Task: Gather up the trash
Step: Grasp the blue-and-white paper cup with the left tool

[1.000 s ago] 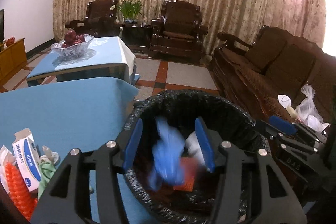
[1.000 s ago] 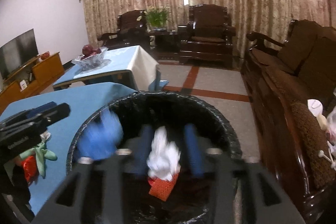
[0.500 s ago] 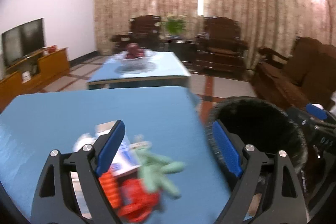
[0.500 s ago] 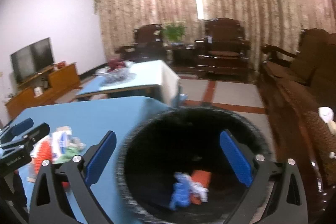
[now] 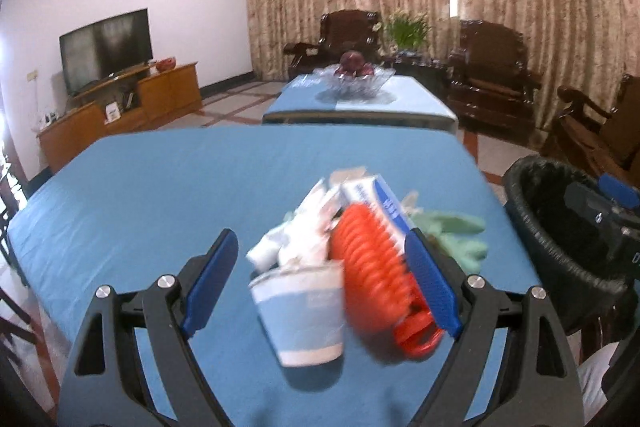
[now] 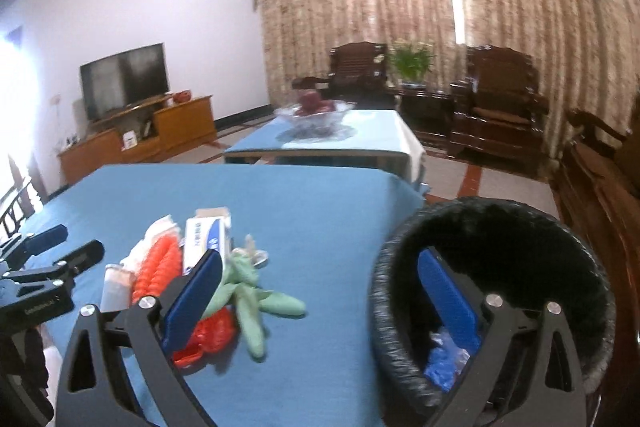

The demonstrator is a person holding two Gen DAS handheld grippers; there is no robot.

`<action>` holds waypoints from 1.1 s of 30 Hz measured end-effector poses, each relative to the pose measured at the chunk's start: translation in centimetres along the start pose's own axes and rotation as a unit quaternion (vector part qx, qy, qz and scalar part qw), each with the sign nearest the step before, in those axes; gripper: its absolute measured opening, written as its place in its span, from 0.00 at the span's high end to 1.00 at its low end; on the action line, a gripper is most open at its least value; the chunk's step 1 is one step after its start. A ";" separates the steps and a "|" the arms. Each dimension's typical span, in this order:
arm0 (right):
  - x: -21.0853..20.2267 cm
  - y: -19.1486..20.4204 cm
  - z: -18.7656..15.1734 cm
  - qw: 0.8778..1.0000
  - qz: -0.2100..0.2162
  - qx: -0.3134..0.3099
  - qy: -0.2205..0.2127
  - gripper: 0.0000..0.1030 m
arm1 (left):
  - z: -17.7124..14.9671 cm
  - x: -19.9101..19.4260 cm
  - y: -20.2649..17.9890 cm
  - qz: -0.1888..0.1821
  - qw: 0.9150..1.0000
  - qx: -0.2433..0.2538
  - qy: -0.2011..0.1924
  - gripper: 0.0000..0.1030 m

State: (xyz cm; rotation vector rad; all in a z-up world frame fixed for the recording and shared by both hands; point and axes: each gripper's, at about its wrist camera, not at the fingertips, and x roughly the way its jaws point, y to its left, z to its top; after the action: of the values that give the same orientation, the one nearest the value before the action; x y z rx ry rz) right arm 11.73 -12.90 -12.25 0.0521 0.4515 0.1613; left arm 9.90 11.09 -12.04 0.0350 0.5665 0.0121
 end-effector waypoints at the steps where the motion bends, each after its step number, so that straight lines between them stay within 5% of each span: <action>1: 0.2 0.4 -0.2 1.000 0.005 -0.001 0.003 0.10 | -0.6 0.3 0.3 0.003 1.000 -0.002 0.007 0.19; 20: 2.3 3.1 -2.3 0.999 0.021 -0.035 0.029 0.17 | -5.0 5.3 1.9 -0.001 0.995 -0.040 0.087 0.19; 24: 2.4 3.3 -2.3 0.999 0.022 -0.039 0.032 0.17 | -5.2 5.7 2.0 -0.011 0.995 -0.041 0.090 0.38; 33: 2.5 4.2 -2.2 0.998 0.036 -0.043 0.031 0.18 | -5.0 4.8 1.3 -0.018 0.997 -0.030 0.075 0.58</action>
State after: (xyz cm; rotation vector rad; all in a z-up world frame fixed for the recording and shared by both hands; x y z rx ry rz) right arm 12.36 -8.31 -14.90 -0.0215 0.5036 0.2539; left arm 11.27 12.61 -18.80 -0.0348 0.7165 -0.0034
